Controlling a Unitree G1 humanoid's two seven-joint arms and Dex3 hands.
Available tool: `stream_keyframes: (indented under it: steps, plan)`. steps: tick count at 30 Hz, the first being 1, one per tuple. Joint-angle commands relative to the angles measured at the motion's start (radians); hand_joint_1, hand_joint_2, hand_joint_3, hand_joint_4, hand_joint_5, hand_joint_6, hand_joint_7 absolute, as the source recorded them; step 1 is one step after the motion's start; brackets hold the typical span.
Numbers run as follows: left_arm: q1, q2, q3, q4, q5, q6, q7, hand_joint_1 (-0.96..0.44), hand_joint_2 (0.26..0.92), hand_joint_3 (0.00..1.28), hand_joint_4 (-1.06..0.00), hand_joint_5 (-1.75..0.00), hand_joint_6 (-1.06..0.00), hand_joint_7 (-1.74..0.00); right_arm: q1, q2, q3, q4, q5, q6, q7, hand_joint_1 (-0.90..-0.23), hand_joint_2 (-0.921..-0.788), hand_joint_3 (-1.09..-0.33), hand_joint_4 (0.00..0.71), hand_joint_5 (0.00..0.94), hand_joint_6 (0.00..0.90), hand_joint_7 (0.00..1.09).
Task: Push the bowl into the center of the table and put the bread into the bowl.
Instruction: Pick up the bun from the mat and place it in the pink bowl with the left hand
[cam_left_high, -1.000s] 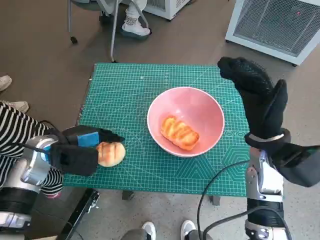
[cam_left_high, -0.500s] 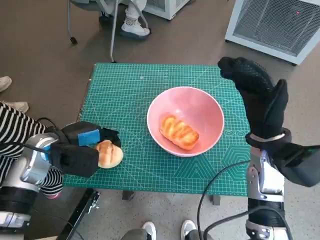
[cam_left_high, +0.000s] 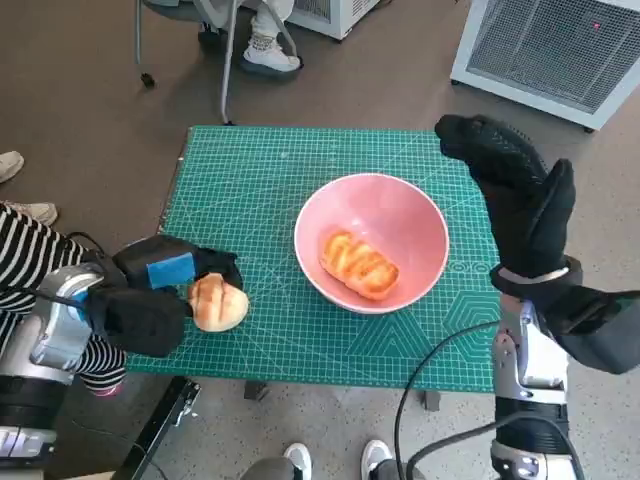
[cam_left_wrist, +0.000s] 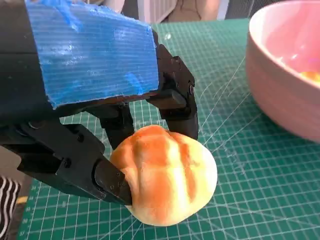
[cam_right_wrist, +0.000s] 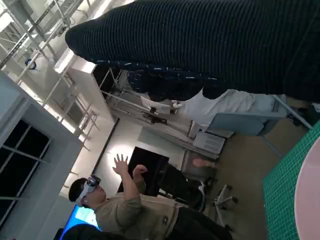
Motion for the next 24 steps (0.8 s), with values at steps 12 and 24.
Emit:
stream_keyframes:
  steps: [12,24]
  plan:
    - [-0.112,-0.032,0.069,-0.192,-0.095,0.060,-0.006,0.00,0.918,0.05,-0.73,-1.12,-0.64,-1.17,0.009,0.000,-0.009,0.037,0.018,0.012,0.015,-0.738,-0.921,-0.698,0.171,0.003,0.004,0.59]
    - [-0.283,-0.188,0.021,-0.254,-0.083,0.114,0.037,0.00,0.915,0.04,-0.75,-1.13,-0.65,-1.12,-0.005,0.011,-0.006,0.065,0.018,0.000,0.019,-0.738,-0.921,-0.699,0.170,0.002,0.008,0.59]
